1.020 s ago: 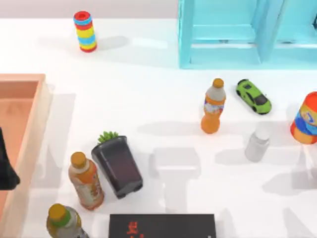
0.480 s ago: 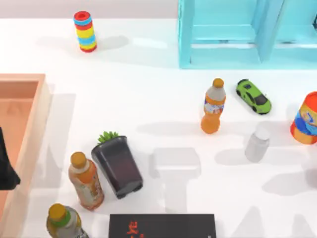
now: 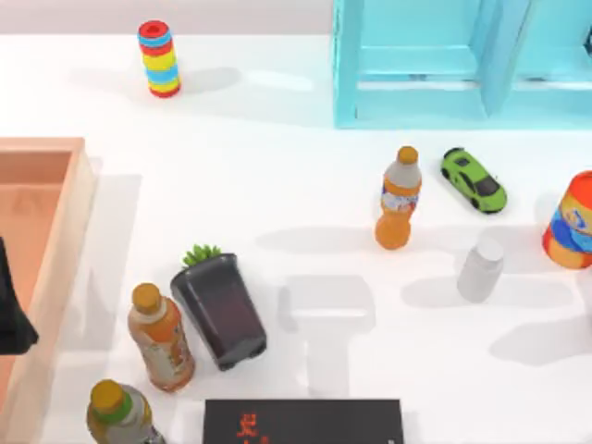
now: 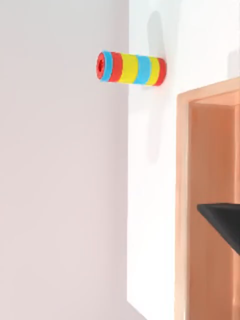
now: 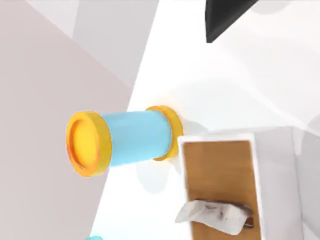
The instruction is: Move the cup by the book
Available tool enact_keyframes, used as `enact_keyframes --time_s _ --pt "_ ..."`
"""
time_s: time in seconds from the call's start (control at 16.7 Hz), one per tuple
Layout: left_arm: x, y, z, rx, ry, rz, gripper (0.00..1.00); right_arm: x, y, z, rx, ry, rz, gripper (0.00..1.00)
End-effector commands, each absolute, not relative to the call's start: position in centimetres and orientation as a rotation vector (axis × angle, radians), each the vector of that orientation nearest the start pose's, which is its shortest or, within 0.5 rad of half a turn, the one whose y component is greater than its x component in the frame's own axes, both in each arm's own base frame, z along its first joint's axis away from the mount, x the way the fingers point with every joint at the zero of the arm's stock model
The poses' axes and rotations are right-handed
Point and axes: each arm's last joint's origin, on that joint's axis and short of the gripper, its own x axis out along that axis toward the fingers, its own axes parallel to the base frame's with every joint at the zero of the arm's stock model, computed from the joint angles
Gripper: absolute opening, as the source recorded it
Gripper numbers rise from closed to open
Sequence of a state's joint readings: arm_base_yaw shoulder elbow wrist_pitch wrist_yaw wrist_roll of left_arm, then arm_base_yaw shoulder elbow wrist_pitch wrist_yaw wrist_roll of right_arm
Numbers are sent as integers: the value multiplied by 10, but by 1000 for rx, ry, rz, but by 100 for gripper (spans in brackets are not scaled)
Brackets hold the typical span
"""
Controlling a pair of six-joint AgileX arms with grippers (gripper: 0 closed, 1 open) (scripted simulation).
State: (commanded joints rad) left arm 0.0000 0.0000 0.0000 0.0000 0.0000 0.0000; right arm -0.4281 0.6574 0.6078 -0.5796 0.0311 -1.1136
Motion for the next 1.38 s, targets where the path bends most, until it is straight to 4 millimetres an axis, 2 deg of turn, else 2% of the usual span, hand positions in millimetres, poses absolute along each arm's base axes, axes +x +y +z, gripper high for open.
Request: enact_keyframes --time_s 0.18,0.42,0.66,0.84,1.02,1.38 --pt "106 -1 160 0 0 0 100 142 -87 260 -1101 1030 146 100" --pt "106 -1 160 0 0 0 100 153 -125 259 -1219 1240 530 100" --pt "106 -1 160 0 0 0 100 155 -158 251 -1240 1279 912 100" --pt "106 -1 160 0 0 0 100 155 -176 244 -1221 1245 1111 100" --pt "106 -1 160 0 0 0 100 153 -184 239 -1202 1217 1199 100" --pt "106 -1 160 0 0 0 100 154 -183 238 -1204 1214 1204 100"
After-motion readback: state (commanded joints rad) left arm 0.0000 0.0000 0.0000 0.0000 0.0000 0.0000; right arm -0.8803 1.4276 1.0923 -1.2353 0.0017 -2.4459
